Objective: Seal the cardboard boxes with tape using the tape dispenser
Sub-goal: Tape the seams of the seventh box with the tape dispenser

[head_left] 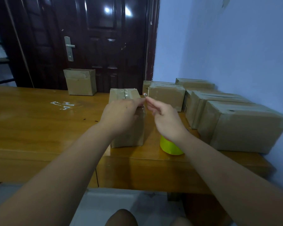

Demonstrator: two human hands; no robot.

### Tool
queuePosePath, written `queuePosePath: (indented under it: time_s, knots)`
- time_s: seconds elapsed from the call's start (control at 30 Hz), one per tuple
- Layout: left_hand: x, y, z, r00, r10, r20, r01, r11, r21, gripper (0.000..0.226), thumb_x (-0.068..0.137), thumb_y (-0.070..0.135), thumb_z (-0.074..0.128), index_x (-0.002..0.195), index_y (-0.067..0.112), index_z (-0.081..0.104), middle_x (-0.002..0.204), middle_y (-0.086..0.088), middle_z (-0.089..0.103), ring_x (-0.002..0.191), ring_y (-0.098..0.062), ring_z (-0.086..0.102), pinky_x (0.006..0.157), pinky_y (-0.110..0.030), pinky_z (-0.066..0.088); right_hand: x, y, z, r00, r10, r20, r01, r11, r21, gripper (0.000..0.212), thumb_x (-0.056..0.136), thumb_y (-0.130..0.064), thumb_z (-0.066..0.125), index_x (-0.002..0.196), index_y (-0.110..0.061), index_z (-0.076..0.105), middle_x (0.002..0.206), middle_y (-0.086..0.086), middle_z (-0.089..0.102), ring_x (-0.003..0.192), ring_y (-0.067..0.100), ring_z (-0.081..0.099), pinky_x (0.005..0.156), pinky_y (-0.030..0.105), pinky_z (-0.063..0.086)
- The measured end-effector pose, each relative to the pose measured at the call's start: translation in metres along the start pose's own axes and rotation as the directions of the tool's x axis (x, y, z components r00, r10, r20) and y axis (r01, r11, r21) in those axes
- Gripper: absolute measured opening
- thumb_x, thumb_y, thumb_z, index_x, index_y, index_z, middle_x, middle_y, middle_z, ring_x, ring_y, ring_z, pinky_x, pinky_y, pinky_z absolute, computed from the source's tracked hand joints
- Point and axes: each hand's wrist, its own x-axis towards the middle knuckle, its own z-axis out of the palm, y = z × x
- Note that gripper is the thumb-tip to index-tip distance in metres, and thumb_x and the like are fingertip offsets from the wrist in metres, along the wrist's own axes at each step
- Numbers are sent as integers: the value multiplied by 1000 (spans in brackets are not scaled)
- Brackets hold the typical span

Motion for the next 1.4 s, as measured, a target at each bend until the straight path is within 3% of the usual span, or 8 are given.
queuePosePath:
  time_s: [0.2,0.3,0.4,0.53,0.77,0.93,1.2,1.4]
  knots:
    - [-18,-14,-10,982,-120,-148,42,895,-445,48,92,31,56,138,30,43,130,17,47,117,-1,44,94,-15,31,-3,5,7,991,-127,-33,120,981,-151,50,96,5,38,139,-19,48,136,-5,55,130,6,44,108,15,30]
    - [-27,-38,-2,920,-380,-94,167,597,-784,30,99,17,45,122,28,59,118,20,58,108,6,51,96,-19,41,-1,12,7,974,-221,-59,203,955,-215,44,96,4,40,129,-17,59,131,-2,59,121,-1,46,98,2,29]
    - [-33,-55,11,924,-381,5,178,418,-891,39,97,0,39,115,26,63,111,19,62,106,8,55,98,-21,45,5,19,9,954,-294,-60,277,939,-204,38,96,3,44,123,-14,64,126,0,62,114,-11,41,96,-3,27]
    - [-37,-64,21,958,-287,-22,140,533,-834,39,97,3,43,122,31,57,114,28,55,106,23,46,88,-3,40,11,26,8,946,-320,-56,309,939,-151,34,95,2,48,120,-13,65,120,-6,61,117,-13,39,98,-2,27]
    - [-44,-75,35,979,-199,-30,62,439,-896,37,98,11,43,127,32,51,134,16,51,126,7,42,105,-14,35,12,33,7,965,-262,24,262,965,1,38,97,1,46,119,-26,61,127,-19,52,130,-6,36,107,6,25]
    - [-48,-74,51,986,-128,-104,-23,519,-855,34,100,21,35,130,36,43,136,35,38,131,15,27,103,-4,24,10,38,13,967,-245,71,237,966,103,35,99,-5,43,119,-31,54,133,-28,44,136,-5,33,111,13,26]
    - [-46,-67,70,938,-231,-258,-70,603,-795,35,96,34,30,127,41,45,137,21,45,138,-7,31,114,-43,27,14,39,11,982,-184,40,174,968,183,39,99,-7,46,128,-32,53,129,-18,56,125,-3,47,106,23,40]
    - [-42,-63,75,895,-249,-369,-111,678,-726,35,96,26,29,125,30,49,130,20,48,133,-10,38,111,-39,31,12,36,11,983,-180,28,171,964,202,39,97,-5,49,120,-36,55,124,-28,54,124,-14,43,102,7,33]
